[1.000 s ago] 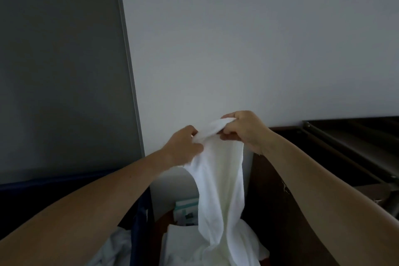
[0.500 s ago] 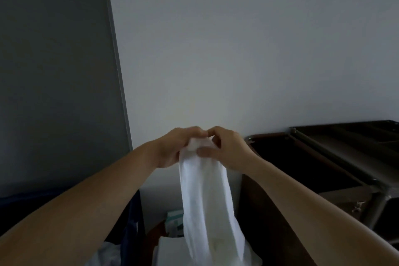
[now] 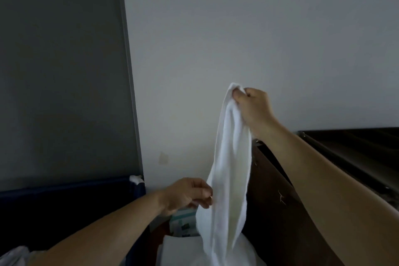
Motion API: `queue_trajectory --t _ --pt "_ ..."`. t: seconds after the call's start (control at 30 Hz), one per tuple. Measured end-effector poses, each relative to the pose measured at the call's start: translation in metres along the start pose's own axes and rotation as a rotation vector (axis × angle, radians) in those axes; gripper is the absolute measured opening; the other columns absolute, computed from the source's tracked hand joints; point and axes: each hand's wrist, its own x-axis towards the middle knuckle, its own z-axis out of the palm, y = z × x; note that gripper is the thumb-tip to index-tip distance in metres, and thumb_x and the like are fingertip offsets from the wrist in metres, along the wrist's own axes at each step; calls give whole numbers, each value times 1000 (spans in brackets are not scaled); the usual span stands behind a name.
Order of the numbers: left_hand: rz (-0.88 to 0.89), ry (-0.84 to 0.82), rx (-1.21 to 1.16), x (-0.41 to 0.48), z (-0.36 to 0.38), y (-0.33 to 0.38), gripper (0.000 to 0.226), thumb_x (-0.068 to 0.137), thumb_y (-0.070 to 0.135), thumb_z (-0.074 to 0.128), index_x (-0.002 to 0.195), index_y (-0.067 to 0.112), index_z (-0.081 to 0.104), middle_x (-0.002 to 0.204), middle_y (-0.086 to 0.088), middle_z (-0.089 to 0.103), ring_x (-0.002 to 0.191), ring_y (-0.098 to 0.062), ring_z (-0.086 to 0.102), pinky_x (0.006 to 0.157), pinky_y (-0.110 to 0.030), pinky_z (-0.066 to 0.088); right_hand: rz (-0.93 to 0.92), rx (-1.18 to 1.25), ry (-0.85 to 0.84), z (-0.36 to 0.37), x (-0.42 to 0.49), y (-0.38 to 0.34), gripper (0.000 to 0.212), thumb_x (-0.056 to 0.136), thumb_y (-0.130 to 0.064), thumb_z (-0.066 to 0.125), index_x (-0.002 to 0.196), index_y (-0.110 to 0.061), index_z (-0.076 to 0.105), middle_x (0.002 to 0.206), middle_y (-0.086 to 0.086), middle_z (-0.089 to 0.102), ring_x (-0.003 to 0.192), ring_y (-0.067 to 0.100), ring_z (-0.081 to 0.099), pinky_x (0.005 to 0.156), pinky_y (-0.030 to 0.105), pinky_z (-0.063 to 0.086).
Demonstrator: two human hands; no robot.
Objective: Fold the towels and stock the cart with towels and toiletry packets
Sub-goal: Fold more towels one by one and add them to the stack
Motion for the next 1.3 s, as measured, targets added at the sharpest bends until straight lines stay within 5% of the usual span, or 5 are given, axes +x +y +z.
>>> queue_trajectory --t 0.47,0.63,0.73,1.17,1.3 --pt "61 204 29 4 4 36 38 102 29 53 119 -4 64 115 -22 68 102 -35 67 98 -53 51 31 -212 91 -33 8 11 39 91 -23 55 54 -19 43 49 -8 39 43 6 35 41 22 27" --pt "326 337 212 -8 -29 119 37 98 29 61 98 -7 63 86 -13 64 75 -22 60 67 -33 47 173 36 -440 -37 -20 33 21 84 -19 67 101 -21 77 102 -2 76 98 10 68 89 37 56" --pt "390 271 314 -11 -32 154 33 96 24 63 88 -8 60 78 -9 55 68 -16 51 65 -30 41 188 160 -626 -30 -36 32 13 79 -26 61 71 -27 72 74 -9 68 71 11 64 64 26 52" --pt "16 65 -142 -8 -2 17 40 92 26 66 122 1 64 120 -13 70 113 -31 66 104 -46 50 26 53 76 -30 -5 -10 41 92 -13 51 54 -21 40 42 -13 41 41 2 36 45 23 29" --pt "90 260 -256 -14 -23 36 37 94 25 64 118 -4 65 114 -21 71 105 -38 68 97 -52 53 -50 -325 -105 -52 -6 9 40 96 -12 51 57 -19 42 53 -6 46 59 13 43 52 28 27"
